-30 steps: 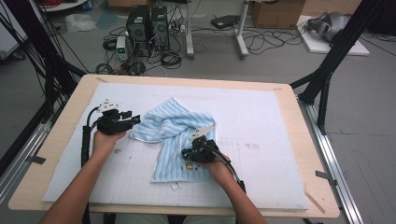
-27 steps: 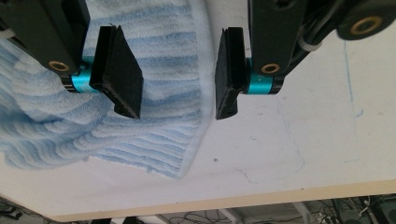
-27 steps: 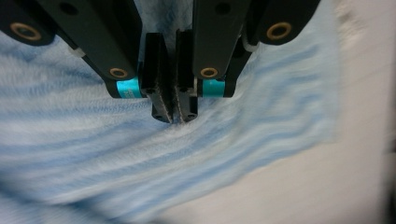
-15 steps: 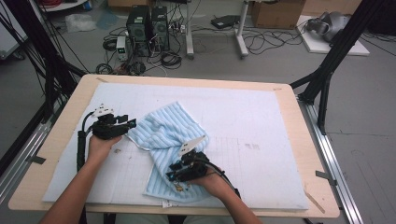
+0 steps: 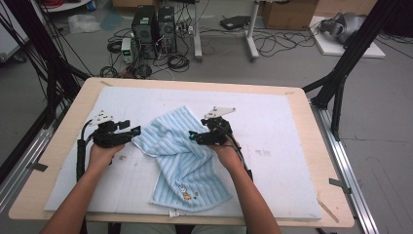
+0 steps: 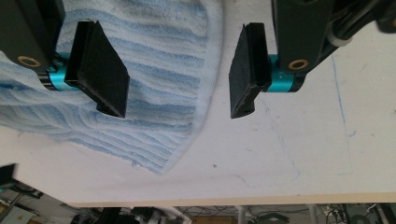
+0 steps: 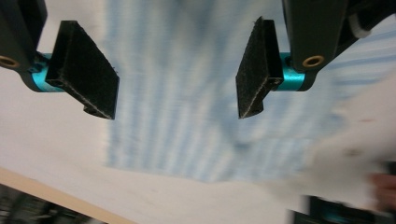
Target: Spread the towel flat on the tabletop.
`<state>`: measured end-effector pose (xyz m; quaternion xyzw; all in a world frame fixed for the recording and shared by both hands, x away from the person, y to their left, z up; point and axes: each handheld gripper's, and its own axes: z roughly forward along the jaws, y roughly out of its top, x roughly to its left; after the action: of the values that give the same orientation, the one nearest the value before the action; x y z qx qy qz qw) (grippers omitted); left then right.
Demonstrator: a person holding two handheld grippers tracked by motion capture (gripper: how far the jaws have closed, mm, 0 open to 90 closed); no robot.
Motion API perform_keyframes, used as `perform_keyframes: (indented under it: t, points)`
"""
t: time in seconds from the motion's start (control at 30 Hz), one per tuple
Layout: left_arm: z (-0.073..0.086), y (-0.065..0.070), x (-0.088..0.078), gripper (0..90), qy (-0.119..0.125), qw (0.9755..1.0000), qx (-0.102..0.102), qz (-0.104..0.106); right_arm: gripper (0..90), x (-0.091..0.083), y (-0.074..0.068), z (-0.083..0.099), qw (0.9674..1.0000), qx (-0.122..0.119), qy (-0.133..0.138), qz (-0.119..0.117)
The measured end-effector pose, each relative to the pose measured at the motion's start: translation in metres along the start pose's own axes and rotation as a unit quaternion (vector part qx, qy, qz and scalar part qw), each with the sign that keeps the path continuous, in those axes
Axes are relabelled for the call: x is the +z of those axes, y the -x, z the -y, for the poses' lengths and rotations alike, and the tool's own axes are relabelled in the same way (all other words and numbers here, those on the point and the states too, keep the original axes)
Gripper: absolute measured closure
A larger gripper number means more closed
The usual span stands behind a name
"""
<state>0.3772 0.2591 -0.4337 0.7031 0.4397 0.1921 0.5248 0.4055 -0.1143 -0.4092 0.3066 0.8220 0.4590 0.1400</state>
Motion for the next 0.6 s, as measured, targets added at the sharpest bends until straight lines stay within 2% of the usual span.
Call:
perform_keyframes:
  t: [0.07,0.1,0.17,0.2,0.3,0.37,0.47,0.53,0.57,0.6]
  points:
    - [0.001,0.001,0.000,35.5,0.001,1.0000,0.005,0.006,26.3,0.010,0.009,-0.001,0.9997,0.004,-0.015,0.017]
    - [0.001,0.002,0.000,32.8,-0.001,0.9999,0.008,0.006,24.4,0.014,0.012,-0.002,0.9994,0.001,-0.022,0.027]
    - [0.002,0.004,0.001,32.9,-0.005,0.9999,0.013,0.008,22.7,0.024,0.017,-0.006,0.9988,-0.003,-0.033,0.038]
    - [0.002,0.004,0.001,32.9,-0.006,0.9999,0.011,0.008,17.7,0.034,0.019,-0.011,0.9977,-0.005,-0.044,0.051]
    - [0.003,0.005,0.001,32.9,-0.005,0.9998,0.014,0.010,17.2,0.044,0.022,-0.014,0.9976,-0.006,-0.050,0.048]
    - [0.002,0.005,0.001,32.9,-0.004,0.9999,0.012,0.011,14.5,0.055,0.023,-0.016,0.9961,-0.010,-0.071,0.051]
    - [0.002,0.004,0.001,32.9,-0.001,0.9999,0.009,0.010,14.7,0.067,0.023,-0.018,0.9949,-0.016,-0.086,0.051]
    - [0.002,0.004,0.000,32.9,-0.001,0.9999,0.008,0.010,18.3,0.073,0.023,-0.018,0.9944,-0.018,-0.094,0.045]
    - [0.002,0.004,0.000,33.0,-0.001,0.9999,0.006,0.011,33.8,0.077,0.021,-0.018,0.9938,-0.027,-0.099,0.042]
    - [0.003,0.003,0.000,33.0,-0.001,0.9999,0.006,0.011,33.8,0.077,0.021,-0.018,0.9938,-0.027,-0.099,0.042]
